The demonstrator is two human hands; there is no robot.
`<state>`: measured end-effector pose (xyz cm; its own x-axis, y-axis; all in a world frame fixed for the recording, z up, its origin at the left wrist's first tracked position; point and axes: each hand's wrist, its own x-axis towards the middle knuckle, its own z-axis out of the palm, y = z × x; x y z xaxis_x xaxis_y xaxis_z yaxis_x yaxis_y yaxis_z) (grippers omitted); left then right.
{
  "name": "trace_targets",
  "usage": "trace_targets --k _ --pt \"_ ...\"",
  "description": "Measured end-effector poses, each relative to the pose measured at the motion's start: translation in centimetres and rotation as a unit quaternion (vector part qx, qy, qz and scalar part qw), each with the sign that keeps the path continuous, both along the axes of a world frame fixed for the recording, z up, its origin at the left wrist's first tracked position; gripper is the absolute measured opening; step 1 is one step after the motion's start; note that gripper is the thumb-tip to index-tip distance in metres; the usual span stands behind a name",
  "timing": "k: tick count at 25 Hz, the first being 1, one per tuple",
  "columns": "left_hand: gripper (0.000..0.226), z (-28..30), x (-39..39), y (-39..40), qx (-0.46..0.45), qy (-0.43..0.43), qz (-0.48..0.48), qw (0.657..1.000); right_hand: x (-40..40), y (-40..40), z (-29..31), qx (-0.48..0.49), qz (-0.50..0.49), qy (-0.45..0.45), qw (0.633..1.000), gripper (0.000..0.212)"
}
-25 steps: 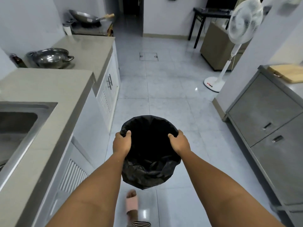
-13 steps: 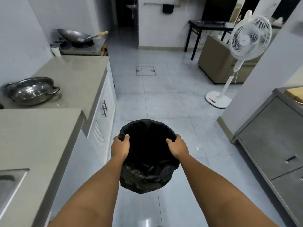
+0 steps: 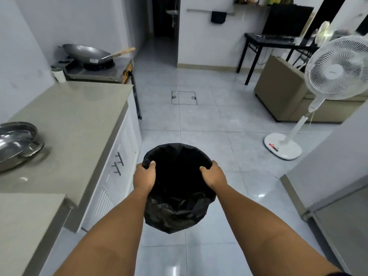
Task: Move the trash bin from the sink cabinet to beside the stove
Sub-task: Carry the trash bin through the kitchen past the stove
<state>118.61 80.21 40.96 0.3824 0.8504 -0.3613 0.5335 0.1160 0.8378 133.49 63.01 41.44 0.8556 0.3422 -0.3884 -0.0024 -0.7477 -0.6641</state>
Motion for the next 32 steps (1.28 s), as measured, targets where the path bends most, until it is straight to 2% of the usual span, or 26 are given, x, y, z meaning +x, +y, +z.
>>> trace_targets --k 9,20,25,32 --pt "0.056 -0.6 16.6 14.1 0.012 -0.003 0.000 1.000 16.6 13.8 -0.4 0.002 0.013 0.001 1.000 0.062" --pt "0.057 -1.5 38.7 33.6 0.015 0.017 -0.057 0.998 36.6 31.7 -1.5 0.004 -0.035 0.026 0.999 0.061" --pt "0.056 -2.5 48.5 39.6 0.021 0.022 -0.058 0.998 46.4 37.6 -2.0 0.003 -0.038 0.017 0.999 0.058" --pt "0.059 -3.1 64.4 47.3 -0.019 0.029 -0.044 0.998 62.9 45.6 -2.0 -0.033 -0.013 0.023 0.999 0.066"
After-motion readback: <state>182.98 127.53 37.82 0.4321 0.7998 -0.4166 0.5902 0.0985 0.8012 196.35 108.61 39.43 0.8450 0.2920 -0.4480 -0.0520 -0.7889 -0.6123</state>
